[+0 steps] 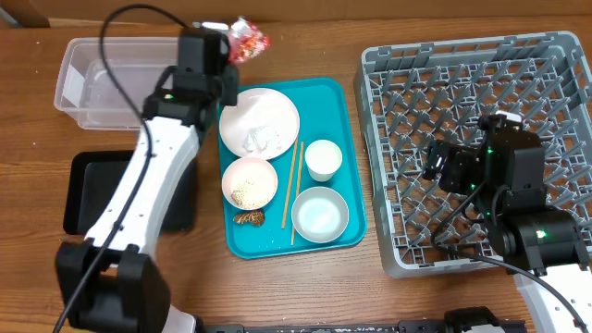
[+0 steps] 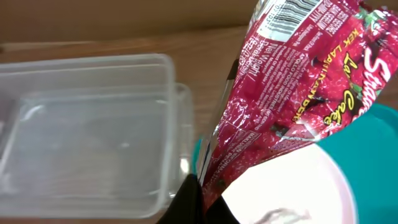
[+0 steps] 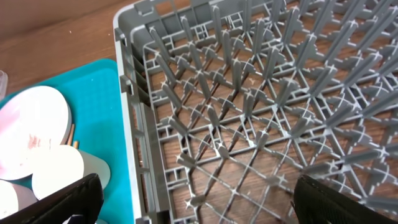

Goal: Sort waste into correct bins and load items into the dishwasher
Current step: 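Lift the red wrapper with the left gripper and drop it into the clear bin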

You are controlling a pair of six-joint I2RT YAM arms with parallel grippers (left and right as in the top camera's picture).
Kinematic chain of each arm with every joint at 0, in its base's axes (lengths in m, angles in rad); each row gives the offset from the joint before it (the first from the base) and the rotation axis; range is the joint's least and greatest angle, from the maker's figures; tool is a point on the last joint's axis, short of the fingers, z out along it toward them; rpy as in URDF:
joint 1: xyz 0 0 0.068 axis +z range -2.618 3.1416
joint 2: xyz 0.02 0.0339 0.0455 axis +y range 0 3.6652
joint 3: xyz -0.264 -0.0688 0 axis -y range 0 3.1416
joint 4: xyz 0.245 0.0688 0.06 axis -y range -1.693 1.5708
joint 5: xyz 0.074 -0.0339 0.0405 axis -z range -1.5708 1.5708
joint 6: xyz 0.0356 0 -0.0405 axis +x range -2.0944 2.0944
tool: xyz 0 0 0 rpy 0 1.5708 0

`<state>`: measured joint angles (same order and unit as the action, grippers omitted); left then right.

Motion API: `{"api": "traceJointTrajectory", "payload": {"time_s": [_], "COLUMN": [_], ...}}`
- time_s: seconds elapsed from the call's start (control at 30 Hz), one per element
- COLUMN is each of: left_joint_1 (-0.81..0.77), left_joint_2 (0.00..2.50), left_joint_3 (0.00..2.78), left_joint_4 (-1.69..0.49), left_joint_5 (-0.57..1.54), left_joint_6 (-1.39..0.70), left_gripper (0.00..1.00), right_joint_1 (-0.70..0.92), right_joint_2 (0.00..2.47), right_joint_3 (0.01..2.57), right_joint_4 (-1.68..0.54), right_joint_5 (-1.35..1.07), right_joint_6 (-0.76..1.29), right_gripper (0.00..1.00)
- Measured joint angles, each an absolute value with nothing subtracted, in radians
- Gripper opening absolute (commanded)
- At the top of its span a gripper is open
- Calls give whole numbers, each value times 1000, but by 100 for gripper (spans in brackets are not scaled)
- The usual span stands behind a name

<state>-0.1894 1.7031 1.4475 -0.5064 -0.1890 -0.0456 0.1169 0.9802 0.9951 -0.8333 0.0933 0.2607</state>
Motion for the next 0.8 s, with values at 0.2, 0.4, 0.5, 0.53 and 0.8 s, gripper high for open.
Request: {"api": "traceJointTrajectory", "payload": {"time_s": [0.2,0.4,0.5,0.53,0.8], "left_joint_1": [-50,63,65,65,65], "left_joint_2": [1702,1768,1819,1833,1858], "left_joint_3": [1448,1448,1448,1448,1457], "left_joint_4": [-537,-527,-529,-532,-517], "left_joint_5": [-221,-205,-186,-183,-157], "left_joint_6": [-82,-129,-134,-137,-151], "left_gripper": [4,4,16,30,58], "right_joint_1": [117,117,117,117,117], "right_joint_2": [980,980,980,980,980], "right_joint_3": [995,995,995,995,995], "right_joint_4": [-856,-856,-857,-858,-869], "right_joint_5": [93,93,93,93,93], "right_joint_6": [261,261,261,261,261], "right_gripper": [100,100,100,100,100]}}
